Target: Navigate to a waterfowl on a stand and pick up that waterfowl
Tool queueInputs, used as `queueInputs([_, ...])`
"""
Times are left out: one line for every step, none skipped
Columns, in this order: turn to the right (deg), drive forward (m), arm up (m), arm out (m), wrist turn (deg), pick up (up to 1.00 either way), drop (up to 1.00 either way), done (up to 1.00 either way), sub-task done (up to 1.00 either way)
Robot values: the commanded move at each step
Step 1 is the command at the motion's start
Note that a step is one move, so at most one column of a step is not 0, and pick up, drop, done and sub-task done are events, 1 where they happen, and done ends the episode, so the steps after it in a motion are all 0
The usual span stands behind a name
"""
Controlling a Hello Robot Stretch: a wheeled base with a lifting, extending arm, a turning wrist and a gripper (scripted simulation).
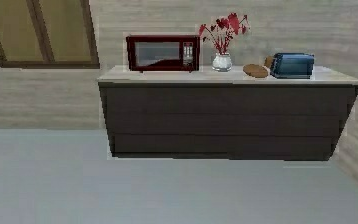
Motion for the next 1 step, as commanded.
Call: queueInputs([3.0,0.0,0.0,0.0,0.0,0.0,0.0,0.0,0.0])
